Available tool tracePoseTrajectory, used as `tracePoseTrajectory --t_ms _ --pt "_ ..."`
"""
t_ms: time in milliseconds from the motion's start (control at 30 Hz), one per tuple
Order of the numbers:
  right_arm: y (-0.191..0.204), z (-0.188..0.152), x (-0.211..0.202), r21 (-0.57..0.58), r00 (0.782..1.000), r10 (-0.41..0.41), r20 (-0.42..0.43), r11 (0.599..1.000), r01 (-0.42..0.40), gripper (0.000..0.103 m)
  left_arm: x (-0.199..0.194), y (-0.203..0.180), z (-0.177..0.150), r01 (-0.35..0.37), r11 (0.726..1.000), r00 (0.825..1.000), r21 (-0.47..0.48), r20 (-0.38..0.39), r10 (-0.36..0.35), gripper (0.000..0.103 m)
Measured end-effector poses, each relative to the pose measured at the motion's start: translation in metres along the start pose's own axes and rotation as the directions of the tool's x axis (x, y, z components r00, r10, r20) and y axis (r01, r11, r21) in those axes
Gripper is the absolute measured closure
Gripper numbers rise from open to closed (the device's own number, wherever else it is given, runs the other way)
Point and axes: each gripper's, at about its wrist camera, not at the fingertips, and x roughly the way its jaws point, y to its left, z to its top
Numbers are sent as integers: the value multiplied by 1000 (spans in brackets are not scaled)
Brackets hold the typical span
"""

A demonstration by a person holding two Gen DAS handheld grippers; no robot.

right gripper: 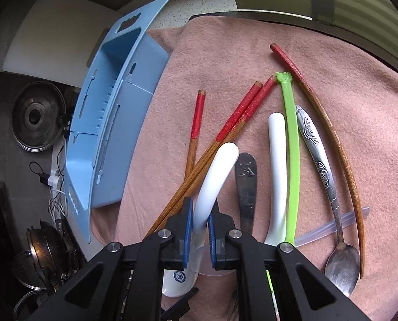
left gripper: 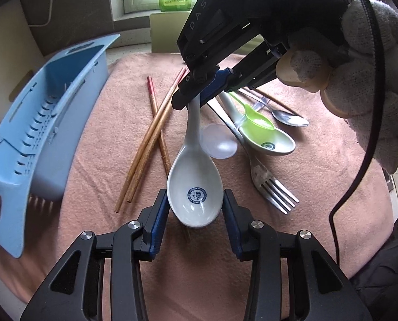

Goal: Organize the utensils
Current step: 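Lift the white spoon with the right tool over the blue basket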

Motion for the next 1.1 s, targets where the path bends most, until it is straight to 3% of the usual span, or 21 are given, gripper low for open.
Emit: tracePoseTrajectory --t_ms 533,800,1100 --pt "43 -2 -26 -43 999 30 41 999 -29 93 -43 16 4 -35 999 998 -10 59 35 64" --pt "91 14 -32 -87 996 52 76 995 -46 94 -66 51 15 -52 998 993 -34 100 55 64" --pt "135 46 -17 -115 994 61 91 992 -51 94 -66 104 30 -71 996 991 -48 111 76 64"
